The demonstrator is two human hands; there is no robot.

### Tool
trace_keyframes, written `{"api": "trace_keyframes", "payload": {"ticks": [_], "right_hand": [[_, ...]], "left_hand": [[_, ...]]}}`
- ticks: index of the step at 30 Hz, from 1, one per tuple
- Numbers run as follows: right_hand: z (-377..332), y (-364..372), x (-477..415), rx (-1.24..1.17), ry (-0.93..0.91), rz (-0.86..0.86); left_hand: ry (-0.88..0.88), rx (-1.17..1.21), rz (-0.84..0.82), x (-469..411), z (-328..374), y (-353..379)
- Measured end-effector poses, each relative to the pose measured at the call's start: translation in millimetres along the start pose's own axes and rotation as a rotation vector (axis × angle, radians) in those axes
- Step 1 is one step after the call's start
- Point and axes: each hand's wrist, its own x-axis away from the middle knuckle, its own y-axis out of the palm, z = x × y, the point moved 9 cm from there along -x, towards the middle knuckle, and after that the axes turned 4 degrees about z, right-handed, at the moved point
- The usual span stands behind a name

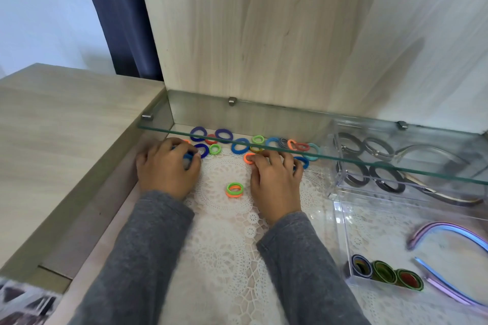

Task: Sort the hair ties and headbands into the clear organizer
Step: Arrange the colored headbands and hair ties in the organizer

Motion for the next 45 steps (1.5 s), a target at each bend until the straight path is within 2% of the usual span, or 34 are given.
{"api": "trace_keyframes", "payload": {"ticks": [3, 9, 16, 21, 25, 30, 36, 40, 45], "right_hand": [[-0.1, -3.3, 0.7, -0.013, -0.014, 0.029], [0.4, -4.6, 2.7, -0.023, -0.024, 0.060], [1.0, -10.5, 7.1, -0.076, -0.035, 0.103], [3.3, -20.7, 17.6, -0.242, -0.015, 0.104], [-6.3, -24.0, 26.5, -0.356, -0.080, 0.039], [-19.9, -25.8, 32.8, -0.317, -0.184, -0.020], [-27.7, -23.9, 34.1, -0.278, -0.230, -0.077], [-23.2, -28.3, 33.4, -0.330, -0.197, -0.041], [-8.2, -29.6, 30.5, -0.381, -0.067, 0.014]], "left_hand": [[-0.010, 0.017, 0.036, 0.3, 1.8, -7.0], [0.164, -0.124, 0.060, 8.1, 39.4, -1.6], [0.157, -0.191, 0.018, 9.2, 41.8, 8.8], [0.177, -0.125, 0.057, 10.9, 43.2, 4.4], [0.216, -0.124, 0.056, 16.3, 43.1, 3.9], [0.239, -0.034, 0.035, 25.6, 40.9, -3.4], [0.215, 0.211, 0.037, 41.1, 39.3, -13.8], [0.270, 0.274, 0.057, 52.9, 45.5, -22.5], [0.388, 0.308, 0.034, 64.8, 62.4, -29.9]]}}
